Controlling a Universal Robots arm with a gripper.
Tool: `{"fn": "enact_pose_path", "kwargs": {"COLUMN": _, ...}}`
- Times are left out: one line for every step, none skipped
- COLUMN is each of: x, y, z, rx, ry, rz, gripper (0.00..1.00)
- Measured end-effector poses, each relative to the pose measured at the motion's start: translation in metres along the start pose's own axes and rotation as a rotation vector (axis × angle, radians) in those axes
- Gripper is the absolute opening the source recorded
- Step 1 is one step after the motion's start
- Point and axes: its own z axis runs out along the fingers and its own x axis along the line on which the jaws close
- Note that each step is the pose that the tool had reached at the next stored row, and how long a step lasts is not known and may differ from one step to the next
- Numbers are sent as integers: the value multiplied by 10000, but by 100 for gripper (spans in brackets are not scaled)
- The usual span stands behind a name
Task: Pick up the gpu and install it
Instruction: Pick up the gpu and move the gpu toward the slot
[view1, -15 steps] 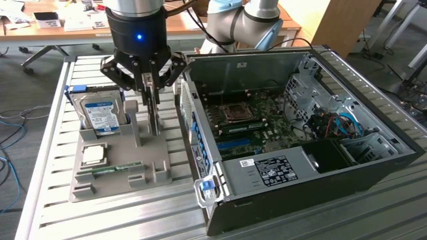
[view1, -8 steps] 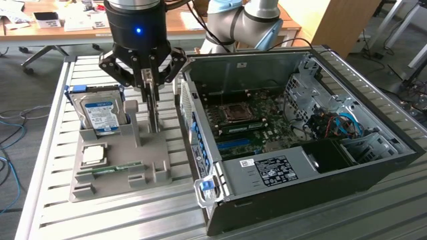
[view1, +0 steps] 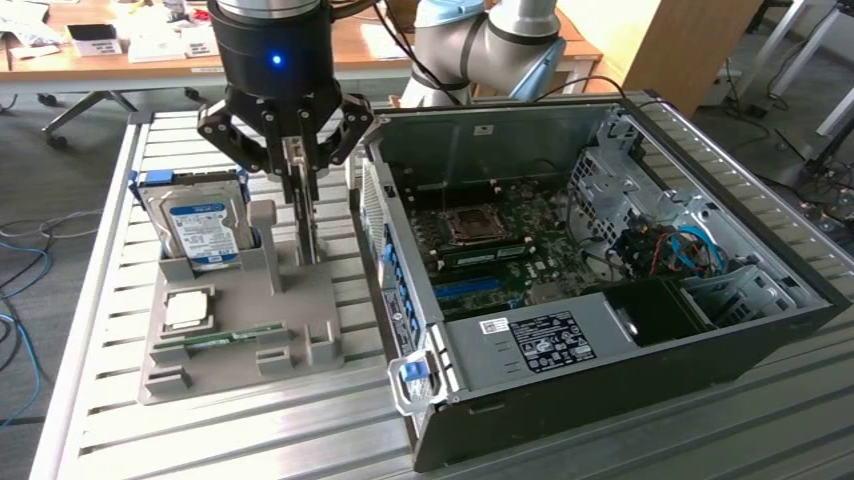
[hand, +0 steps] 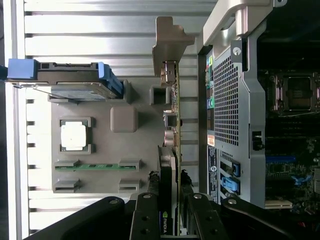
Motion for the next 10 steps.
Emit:
{"fn": "enact_pose_path", "kwargs": {"x": 0, "y": 0, "z": -4, "rx": -1, "ry": 0, "rz": 0, "gripper": 27}}
{"fn": "enact_pose_path", "kwargs": {"x": 0, "y": 0, "z": -4, "rx": 0, "ry": 0, "rz": 0, "gripper": 27}}
{"fn": "enact_pose_path", "kwargs": {"x": 0, "y": 0, "z": -4, "rx": -1, "ry": 0, "rz": 0, "gripper": 27}}
{"fn": "enact_pose_path", "kwargs": {"x": 0, "y": 0, "z": -4, "rx": 0, "ry": 0, "rz": -1, "gripper": 27}}
{"fn": "enact_pose_path", "kwargs": {"x": 0, "y": 0, "z": -4, "rx": 0, "ry": 0, "rz": 0, "gripper": 27}}
{"fn": "enact_pose_path", "kwargs": {"x": 0, "y": 0, "z": -4, "rx": 0, "ry": 0, "rz": 0, "gripper": 27}}
{"fn": "enact_pose_path", "kwargs": {"x": 0, "y": 0, "z": -4, "rx": 0, "ry": 0, "rz": 0, "gripper": 27}}
{"fn": "enact_pose_path", "kwargs": {"x": 0, "y": 0, "z": -4, "rx": -1, "ry": -1, "rz": 0, "gripper": 27}}
{"fn": "enact_pose_path", "kwargs": {"x": 0, "y": 0, "z": -5, "rx": 0, "ry": 0, "rz": 0, "gripper": 27}}
{"fn": "enact_pose_path", "kwargs": {"x": 0, "y": 0, "z": -10, "rx": 2, "ry": 2, "rz": 0, "gripper": 27}}
